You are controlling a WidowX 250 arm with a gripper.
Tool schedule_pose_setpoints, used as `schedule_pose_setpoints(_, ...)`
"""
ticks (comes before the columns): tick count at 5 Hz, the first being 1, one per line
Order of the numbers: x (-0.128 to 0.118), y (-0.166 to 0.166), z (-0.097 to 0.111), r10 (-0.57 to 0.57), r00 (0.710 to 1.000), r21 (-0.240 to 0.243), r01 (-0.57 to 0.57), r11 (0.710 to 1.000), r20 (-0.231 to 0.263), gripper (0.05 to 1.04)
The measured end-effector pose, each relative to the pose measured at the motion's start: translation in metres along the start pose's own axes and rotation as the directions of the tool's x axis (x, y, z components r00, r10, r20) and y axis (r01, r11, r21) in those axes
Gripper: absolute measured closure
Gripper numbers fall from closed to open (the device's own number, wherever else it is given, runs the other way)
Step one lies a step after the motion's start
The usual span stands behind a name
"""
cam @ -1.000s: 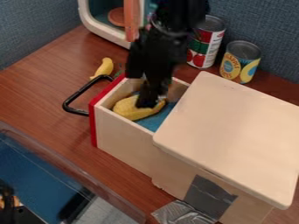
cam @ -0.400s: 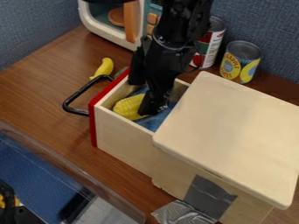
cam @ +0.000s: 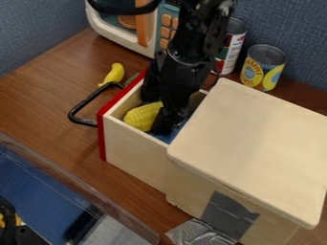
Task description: Moved the yellow object from the box and put it on the left side of the table
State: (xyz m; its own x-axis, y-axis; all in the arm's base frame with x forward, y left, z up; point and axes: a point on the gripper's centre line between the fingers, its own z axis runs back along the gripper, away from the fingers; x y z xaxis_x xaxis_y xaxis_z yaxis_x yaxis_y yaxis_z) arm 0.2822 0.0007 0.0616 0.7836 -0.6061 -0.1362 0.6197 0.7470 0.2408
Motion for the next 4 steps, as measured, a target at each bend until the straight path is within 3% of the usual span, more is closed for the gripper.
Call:
schedule_pose_setpoints(1, 0.000, -0.005, -0.008, -0.025, 1.000, -0.014, 0.025, 1.000, -0.013, 0.144)
schedule_pose_setpoints(2, 0.000, -0.005, -0.008, -0.039, 0.999, -0.014, 0.038, 0.999, -0.013, 0.408)
schedule_pose_setpoints(3, 0.001, -0.004, 0.005, -0.064, 0.997, -0.013, 0.065, 0.998, 0.039, 0.461)
schedule_pose_setpoints(4, -0.001, 0.000, 0.033, -0.089, 0.989, -0.011, 0.091, 0.996, 0.122, 0.461)
